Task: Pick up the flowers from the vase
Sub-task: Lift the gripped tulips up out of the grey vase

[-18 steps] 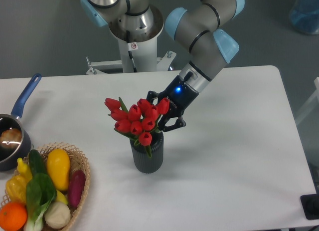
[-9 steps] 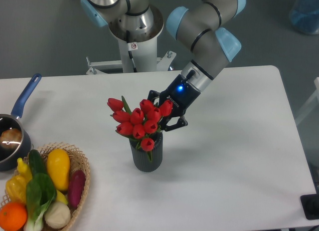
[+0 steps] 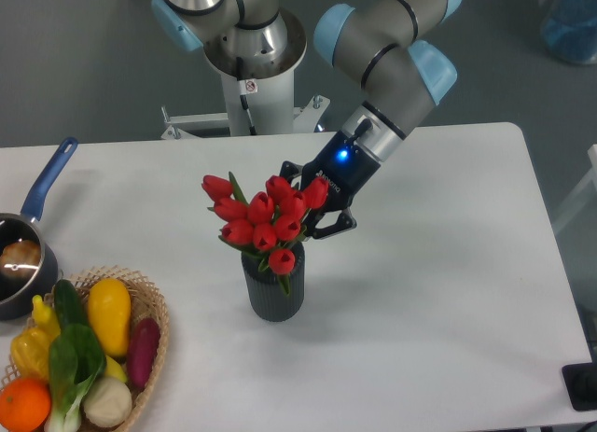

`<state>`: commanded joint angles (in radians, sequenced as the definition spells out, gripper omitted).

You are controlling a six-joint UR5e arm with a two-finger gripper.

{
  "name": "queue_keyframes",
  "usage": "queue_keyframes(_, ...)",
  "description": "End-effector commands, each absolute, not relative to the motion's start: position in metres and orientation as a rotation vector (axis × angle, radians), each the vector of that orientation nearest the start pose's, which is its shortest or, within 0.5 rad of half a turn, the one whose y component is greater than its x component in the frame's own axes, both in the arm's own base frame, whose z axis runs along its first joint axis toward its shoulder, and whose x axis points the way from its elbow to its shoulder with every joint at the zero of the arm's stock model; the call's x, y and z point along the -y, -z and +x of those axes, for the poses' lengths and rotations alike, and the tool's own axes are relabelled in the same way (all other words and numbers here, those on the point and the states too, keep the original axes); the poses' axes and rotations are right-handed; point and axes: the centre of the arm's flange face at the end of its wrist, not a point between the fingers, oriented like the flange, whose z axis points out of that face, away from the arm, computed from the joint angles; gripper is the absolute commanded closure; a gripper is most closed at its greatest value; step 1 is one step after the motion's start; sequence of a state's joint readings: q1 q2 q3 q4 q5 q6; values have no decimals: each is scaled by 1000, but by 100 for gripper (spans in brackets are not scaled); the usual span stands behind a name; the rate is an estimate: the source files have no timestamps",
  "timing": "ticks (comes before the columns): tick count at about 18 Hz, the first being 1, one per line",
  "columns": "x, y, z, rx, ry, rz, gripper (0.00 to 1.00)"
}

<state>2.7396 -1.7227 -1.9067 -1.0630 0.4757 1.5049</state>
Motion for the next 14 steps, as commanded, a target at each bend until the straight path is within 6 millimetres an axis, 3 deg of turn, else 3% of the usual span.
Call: queue_keyframes(14, -385, -402, -393, -218, 273, -1926, 67)
